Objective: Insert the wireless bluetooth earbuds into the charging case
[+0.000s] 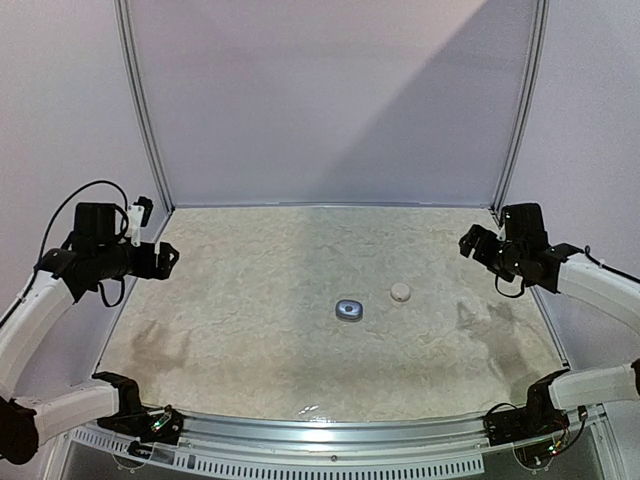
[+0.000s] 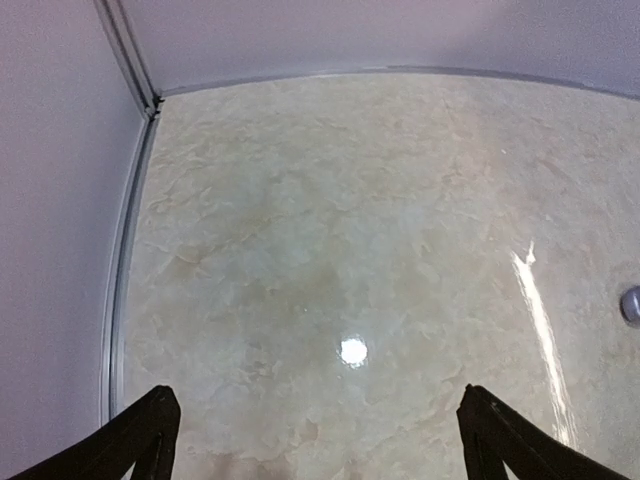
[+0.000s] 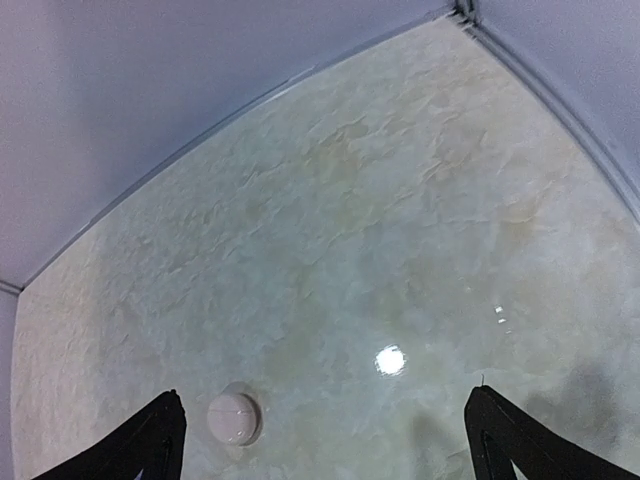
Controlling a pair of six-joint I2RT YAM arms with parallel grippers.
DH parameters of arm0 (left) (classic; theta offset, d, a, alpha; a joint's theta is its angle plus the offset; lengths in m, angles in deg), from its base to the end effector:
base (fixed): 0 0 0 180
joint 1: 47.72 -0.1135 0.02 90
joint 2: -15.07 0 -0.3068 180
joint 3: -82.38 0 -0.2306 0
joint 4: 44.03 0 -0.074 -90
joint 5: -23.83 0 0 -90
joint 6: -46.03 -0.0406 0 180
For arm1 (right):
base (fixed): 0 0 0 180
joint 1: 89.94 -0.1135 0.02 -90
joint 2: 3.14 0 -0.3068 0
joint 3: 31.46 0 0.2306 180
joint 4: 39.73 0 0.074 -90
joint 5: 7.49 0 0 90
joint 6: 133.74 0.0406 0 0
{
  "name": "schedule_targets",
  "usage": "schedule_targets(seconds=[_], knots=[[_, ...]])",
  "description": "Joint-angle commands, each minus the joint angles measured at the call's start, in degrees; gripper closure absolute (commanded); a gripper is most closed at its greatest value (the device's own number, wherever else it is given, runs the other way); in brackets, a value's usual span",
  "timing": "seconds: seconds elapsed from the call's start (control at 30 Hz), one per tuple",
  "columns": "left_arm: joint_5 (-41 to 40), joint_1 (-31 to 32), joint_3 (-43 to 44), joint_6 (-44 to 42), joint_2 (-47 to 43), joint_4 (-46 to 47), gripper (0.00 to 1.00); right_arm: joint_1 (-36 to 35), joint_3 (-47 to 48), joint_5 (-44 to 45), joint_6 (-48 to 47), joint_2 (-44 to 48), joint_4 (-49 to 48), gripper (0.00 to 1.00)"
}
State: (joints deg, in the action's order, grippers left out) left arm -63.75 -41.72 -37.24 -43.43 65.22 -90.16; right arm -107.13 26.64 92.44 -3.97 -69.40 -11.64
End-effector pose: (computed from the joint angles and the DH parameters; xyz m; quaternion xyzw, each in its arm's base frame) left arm 0.1422 -0.0167 0.3228 0.0520 0.8889 -0.0447 0.4529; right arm 0.2091 0.0573 0.2942 0.2123 0.8638 0.1469 0.4327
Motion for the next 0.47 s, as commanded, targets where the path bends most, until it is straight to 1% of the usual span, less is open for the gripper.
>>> schedule_targets(seconds=[0.0,0.13,0.23,0.3,0.37,0.43], knots=[[-4.76,-3.09,-7.69,5.80,-0.17,16.13,0.01,-0.12,-3.27,15.36,-3.88,6.99,0.19,0.01],[-8.84,-3.10,-16.94,2.46,0.07,28.03,0.01,-0.12,-9.60,17.81,-5.12,12.37,-3.92,0.01],[-11.98,-3.17,-23.60,2.02,-0.84,37.95,0.01,-0.13,-12.92,20.48,-4.44,15.26,-6.36,0.01],[-12.67,-3.19,-26.84,2.54,-1.29,42.85,0.01,-0.10,-13.68,22.07,-3.52,15.77,-6.47,0.01],[-12.16,-3.27,-29.36,2.52,-1.54,47.44,0.01,-0.11,-13.40,21.89,-4.06,15.48,-6.52,0.01],[-12.05,-3.35,-31.21,2.49,-1.50,50.25,0.01,-0.12,-12.96,22.25,-4.58,15.23,-6.65,0.01]])
